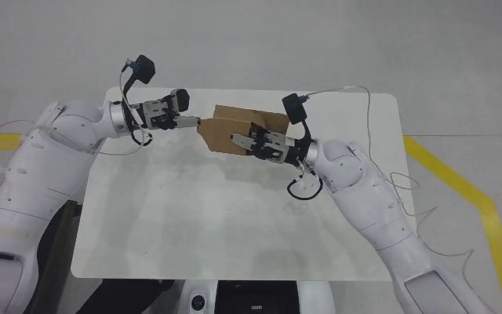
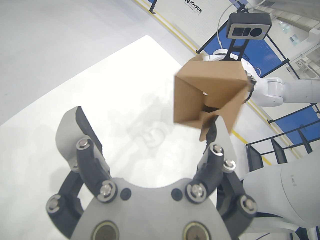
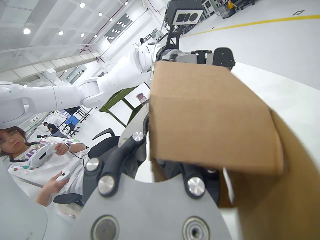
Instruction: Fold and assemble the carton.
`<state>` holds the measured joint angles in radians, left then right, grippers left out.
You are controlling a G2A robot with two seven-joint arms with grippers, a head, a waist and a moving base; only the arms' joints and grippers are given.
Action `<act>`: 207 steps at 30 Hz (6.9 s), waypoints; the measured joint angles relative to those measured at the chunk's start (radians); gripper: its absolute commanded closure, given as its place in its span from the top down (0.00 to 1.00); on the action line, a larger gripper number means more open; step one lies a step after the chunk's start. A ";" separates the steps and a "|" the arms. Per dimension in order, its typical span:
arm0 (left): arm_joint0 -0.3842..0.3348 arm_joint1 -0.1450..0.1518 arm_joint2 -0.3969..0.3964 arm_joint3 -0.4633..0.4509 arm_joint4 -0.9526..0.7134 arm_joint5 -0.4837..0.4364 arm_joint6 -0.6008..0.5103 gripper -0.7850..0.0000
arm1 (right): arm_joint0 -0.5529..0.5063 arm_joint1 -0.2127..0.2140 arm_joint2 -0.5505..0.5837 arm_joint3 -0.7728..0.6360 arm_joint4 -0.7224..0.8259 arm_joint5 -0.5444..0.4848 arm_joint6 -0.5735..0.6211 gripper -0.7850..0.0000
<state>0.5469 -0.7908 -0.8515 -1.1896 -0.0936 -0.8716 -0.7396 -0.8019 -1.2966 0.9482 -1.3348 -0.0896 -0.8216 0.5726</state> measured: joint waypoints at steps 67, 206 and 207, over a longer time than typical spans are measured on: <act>0.013 -0.030 -0.040 0.023 -0.138 -0.052 -0.150 1.00 | 0.013 -0.013 -0.022 0.060 0.093 0.006 0.051 0.00; 0.008 -0.259 0.239 0.253 1.634 -0.103 1.344 1.00 | -0.005 0.088 0.044 0.218 0.075 0.368 0.458 0.00; 0.008 -0.259 0.238 0.253 1.635 -0.104 1.344 1.00 | -0.002 0.087 0.042 0.223 0.075 0.365 0.453 0.00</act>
<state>0.5552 -1.0497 -0.6137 -0.9370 1.5417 -0.9751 0.6049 -0.8038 -1.2098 0.9898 -1.1121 -0.0141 -0.4567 1.0254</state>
